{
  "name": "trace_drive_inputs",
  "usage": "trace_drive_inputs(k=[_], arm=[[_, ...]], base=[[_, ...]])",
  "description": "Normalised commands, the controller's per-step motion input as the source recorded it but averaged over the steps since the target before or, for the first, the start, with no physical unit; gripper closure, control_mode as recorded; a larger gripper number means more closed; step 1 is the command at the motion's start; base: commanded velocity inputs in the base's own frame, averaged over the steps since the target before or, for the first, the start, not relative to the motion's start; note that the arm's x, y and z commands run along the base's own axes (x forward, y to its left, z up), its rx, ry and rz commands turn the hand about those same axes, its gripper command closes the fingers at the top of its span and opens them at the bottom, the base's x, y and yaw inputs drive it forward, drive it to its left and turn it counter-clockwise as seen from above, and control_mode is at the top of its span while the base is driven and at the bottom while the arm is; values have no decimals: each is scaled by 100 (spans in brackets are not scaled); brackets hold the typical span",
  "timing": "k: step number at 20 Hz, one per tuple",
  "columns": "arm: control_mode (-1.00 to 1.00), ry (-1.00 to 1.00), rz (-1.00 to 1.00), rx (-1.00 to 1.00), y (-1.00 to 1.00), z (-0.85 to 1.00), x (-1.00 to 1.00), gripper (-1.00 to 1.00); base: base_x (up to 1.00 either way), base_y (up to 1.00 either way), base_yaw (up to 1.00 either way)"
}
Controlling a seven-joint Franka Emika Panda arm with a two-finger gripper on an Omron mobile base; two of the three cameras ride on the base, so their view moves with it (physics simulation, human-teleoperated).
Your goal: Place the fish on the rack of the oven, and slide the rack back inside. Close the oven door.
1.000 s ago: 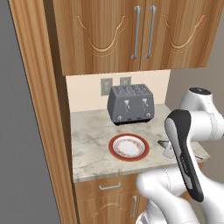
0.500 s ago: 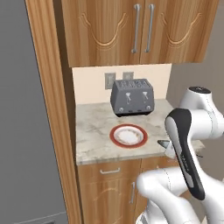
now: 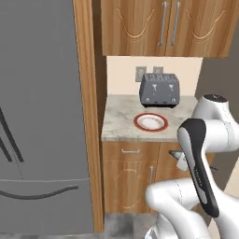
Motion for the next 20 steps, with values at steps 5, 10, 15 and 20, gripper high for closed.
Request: trace_drive_inputs(k=[5, 10, 15, 20], arm=[[100, 0, 0, 0, 0, 0, 0, 100], [100, 0, 0, 0, 0, 0, 0, 100], [100, 0, 0, 0, 0, 0, 0, 100], [100, 0, 0, 0, 0, 0, 0, 100]], base=[[-25, 34, 50], [1, 61, 50], [23, 62, 44], [38, 64, 39]])
